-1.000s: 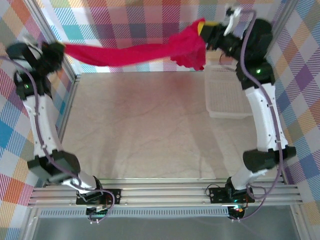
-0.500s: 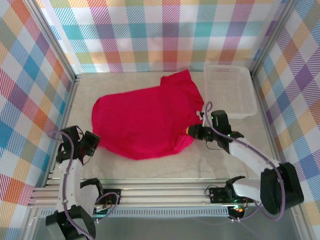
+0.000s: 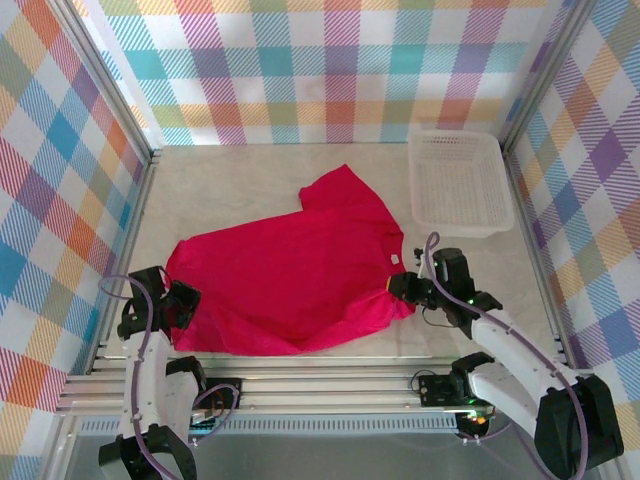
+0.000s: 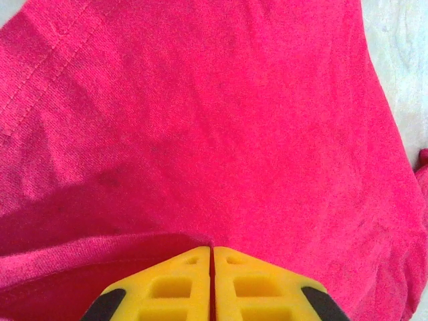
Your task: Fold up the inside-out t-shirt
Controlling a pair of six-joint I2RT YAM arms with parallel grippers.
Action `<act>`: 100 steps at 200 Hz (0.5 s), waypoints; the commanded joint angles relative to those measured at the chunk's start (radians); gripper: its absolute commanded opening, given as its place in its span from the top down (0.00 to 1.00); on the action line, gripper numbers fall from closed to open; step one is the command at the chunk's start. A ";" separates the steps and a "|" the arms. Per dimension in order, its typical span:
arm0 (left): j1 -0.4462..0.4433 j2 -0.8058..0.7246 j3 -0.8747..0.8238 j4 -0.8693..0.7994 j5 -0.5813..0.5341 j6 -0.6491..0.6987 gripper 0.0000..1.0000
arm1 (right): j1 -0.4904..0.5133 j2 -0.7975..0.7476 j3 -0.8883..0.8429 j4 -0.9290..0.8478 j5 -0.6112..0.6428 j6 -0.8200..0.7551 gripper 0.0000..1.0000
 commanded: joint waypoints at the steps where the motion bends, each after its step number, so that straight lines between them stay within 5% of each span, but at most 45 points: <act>1: -0.003 0.001 0.002 -0.023 -0.006 -0.003 0.90 | 0.002 0.031 0.004 -0.011 0.008 0.004 0.90; 17: -0.004 -0.009 0.006 -0.041 -0.007 -0.008 0.84 | 0.001 0.043 0.015 -0.035 0.033 0.017 0.76; 31: -0.004 -0.023 0.023 -0.066 -0.033 -0.020 0.56 | 0.001 0.034 0.038 -0.078 0.104 0.035 0.45; 41: -0.004 -0.031 0.053 -0.088 -0.068 -0.020 0.43 | 0.002 0.028 0.071 -0.114 0.167 0.045 0.32; 54: -0.004 -0.037 0.101 -0.087 -0.111 -0.012 0.35 | 0.002 0.049 0.130 -0.125 0.208 0.036 0.31; 100: -0.067 0.203 0.209 0.119 -0.044 -0.025 0.40 | 0.052 0.399 0.477 -0.136 0.158 -0.056 0.33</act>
